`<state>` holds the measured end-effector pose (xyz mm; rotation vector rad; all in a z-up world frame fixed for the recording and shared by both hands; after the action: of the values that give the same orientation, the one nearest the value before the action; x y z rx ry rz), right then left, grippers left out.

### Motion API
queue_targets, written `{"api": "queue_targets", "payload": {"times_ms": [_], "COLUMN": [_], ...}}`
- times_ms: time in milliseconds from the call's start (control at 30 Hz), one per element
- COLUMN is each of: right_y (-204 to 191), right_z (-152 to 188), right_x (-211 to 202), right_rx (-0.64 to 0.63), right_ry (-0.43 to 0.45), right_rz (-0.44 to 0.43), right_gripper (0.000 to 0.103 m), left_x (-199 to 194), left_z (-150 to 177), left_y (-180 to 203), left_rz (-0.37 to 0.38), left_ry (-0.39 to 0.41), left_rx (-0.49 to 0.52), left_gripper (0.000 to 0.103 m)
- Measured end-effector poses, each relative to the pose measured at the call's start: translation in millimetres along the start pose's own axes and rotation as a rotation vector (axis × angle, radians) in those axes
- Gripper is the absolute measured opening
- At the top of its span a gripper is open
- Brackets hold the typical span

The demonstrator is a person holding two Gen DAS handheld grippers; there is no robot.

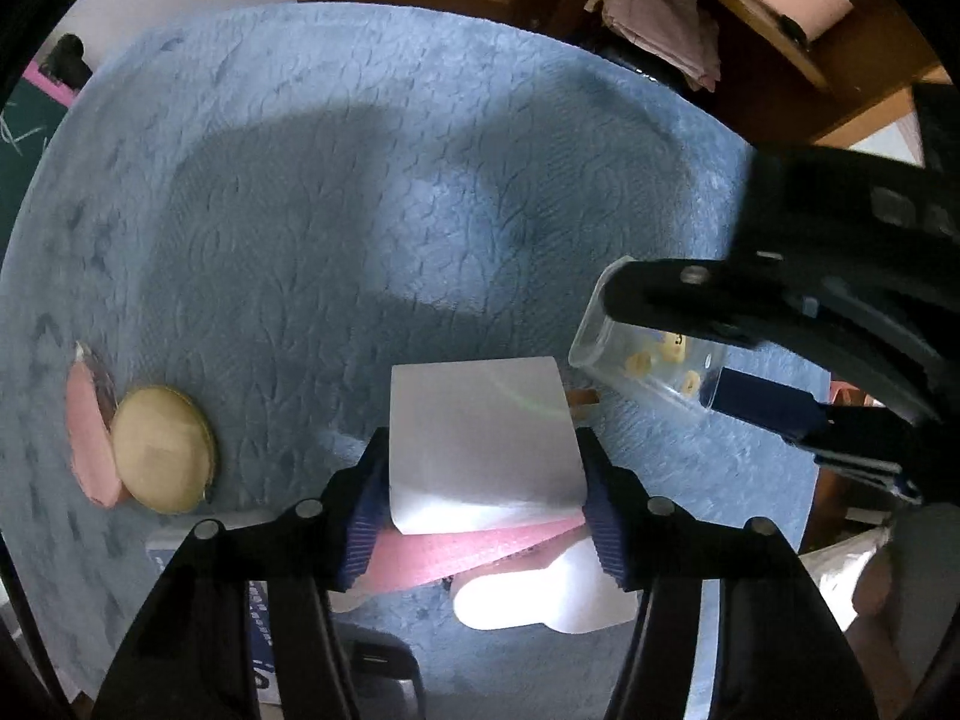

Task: Organize rigid objects
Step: 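Close the left tool on the white cube while the right tool grasps the clear box, then carry the white cube and clear box over the white tray with both tools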

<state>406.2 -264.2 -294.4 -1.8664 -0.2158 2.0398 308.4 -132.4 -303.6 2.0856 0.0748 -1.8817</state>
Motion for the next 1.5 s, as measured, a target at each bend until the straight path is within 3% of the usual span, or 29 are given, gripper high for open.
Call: {"api": "queue_targets", "payload": {"times_ms": [267, 400, 633, 933, 1200, 1500], "right_y": [-15, -18, -23, -26, -33, -46], "right_z": [-2, 0, 8, 38, 96, 193], "right_x": [25, 33, 12, -46, -108, -169], "right_rx": [-0.028, -0.040, -0.061, -0.087, -0.122, -0.211], "right_ry": [-0.042, -0.053, 0.009, 0.102, 0.201, 0.338], "right_rz": [0.112, 0.162, 0.137, 0.089, 0.032, 0.038], "right_gripper": [0.071, 0.062, 0.061, 0.061, 0.060, 0.060], "left_x": [-7, -16, -50, -125, -200, -243], "left_z": [7, 7, 15, 34, 73, 116], "left_y": [-6, -10, -23, -33, -52, -77], "left_rz": [-0.008, -0.005, 0.014, 0.050, 0.046, 0.026], "left_ry": [0.029, 0.036, 0.071, 0.167, 0.273, 0.367], "left_rx": [0.031, 0.031, 0.032, 0.108, 0.237, 0.356], "left_gripper": [0.061, 0.060, 0.060, 0.060, 0.060, 0.060]}}
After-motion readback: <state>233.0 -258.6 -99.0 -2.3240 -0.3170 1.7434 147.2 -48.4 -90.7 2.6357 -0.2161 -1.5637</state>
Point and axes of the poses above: each gripper's, at about its wrist camera, not at the fingertips, and x roughly the way its jaws point, y to its right, z to its underside, the point moved 1 cm from there along x, roughly the way its jaws point, and after that the axes turned 4 degrees about -x, right-handed, at the moved point
